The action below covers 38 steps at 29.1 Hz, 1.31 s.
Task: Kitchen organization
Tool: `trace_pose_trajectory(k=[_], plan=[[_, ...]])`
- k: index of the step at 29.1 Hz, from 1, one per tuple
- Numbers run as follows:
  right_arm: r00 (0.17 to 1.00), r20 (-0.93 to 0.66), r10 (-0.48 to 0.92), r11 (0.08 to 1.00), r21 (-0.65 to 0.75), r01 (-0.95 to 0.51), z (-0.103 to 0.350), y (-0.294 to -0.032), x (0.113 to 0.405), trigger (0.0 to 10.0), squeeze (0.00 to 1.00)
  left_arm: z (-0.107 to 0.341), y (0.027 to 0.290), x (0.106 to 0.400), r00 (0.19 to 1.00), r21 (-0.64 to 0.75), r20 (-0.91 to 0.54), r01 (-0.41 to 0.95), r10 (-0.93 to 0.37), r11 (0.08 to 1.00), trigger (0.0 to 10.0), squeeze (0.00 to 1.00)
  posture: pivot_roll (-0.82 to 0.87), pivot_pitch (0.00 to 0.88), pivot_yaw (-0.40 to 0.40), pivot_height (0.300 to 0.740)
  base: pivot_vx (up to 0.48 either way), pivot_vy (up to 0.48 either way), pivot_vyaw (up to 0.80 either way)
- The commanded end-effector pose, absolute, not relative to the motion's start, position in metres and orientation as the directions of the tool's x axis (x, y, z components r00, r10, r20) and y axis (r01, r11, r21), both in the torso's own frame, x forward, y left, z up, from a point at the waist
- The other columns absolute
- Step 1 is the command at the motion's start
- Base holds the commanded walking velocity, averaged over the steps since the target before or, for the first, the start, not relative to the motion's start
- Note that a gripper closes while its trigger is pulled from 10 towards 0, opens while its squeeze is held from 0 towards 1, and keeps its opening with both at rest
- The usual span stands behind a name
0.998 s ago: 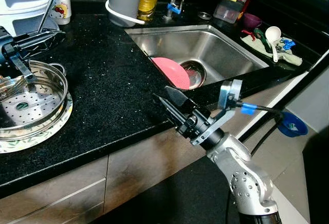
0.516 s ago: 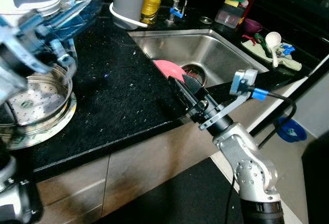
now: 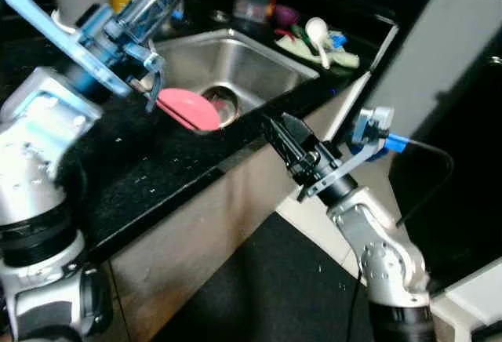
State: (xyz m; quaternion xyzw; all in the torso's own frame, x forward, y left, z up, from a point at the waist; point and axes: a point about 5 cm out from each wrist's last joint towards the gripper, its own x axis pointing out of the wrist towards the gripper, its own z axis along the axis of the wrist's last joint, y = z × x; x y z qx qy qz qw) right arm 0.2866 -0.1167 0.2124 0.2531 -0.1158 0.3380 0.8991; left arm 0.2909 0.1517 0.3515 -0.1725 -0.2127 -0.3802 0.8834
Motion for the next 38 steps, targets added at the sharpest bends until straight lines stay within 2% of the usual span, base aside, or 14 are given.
trace_pose_trajectory(k=[1, 4, 8, 14, 16, 20, 28, 38], plan=[[0.758, 0.373, 0.535, 0.660, 0.376, -0.651, 0.211, -0.121, 0.286, 10.0, 0.00, 0.345, 0.147, 0.298, 0.667, -0.139, 0.476, 0.700, -0.573, 0.700, 10.0, 0.00, 0.11, 0.000, -0.181, 0.740, 0.000, 0.000, -0.79], [0.751, 0.374, 0.544, 0.651, 0.377, -0.659, 0.210, -0.119, 0.284, 10.0, 0.00, 0.336, 0.142, 0.302, 0.705, -0.110, 0.446, 0.655, -0.552, 0.748, 10.0, 0.00, 0.10, 0.000, -0.180, 0.740, 0.000, 0.000, -0.68], [0.747, 0.377, 0.547, 0.648, 0.374, -0.663, 0.210, -0.117, 0.282, 10.0, 0.00, 0.329, 0.137, 0.301, 0.716, -0.101, 0.437, 0.641, -0.545, 0.761, 10.0, 0.00, 0.09, 0.000, -0.181, 0.740, 0.000, 0.000, -0.11], [0.744, 0.375, 0.553, 0.647, 0.368, -0.667, 0.208, -0.115, 0.280, 10.0, 0.00, 0.320, 0.115, 0.295, 0.687, -0.158, 0.447, 0.692, -0.573, 0.705, 10.0, 0.00, 0.08, 0.000, -0.182, 0.740, 0.000, 0.000, 0.00], [0.753, 0.367, 0.546, 0.658, 0.369, -0.656, 0.206, -0.114, 0.279, 10.0, 0.00, 0.303, 0.093, 0.288, 0.682, -0.174, 0.408, 0.711, -0.607, 0.681, 10.0, 0.00, 0.07, 0.000, -0.175, 0.740, 0.000, 0.000, 0.00], [0.765, 0.360, 0.535, 0.667, 0.377, -0.643, 0.202, -0.115, 0.277, 10.0, 0.00, 0.287, 0.080, 0.283, 0.694, -0.172, 0.371, 0.705, -0.617, 0.688, 10.0, 0.00, 0.07, 0.000, -0.174, 0.740, 0.000, 0.000, 0.00], [0.759, 0.366, 0.539, 0.658, 0.379, -0.650, 0.202, -0.111, 0.274, 10.0, 0.00, 0.291, 0.076, 0.285, 0.700, -0.136, 0.389, 0.686, -0.599, 0.714, 10.0, 0.00, 0.06, 0.000, -0.173, 0.740, 0.000, 0.000, 0.00], [0.758, 0.362, 0.543, 0.653, 0.385, -0.652, 0.198, -0.106, 0.272, 10.0, 0.00, 0.275, 0.078, 0.285, 0.735, -0.105, 0.348, 0.648, -0.582, 0.755, 10.0, 0.00, 0.06, 0.000, -0.175, 0.740, 0.000, 0.000, 0.00]])
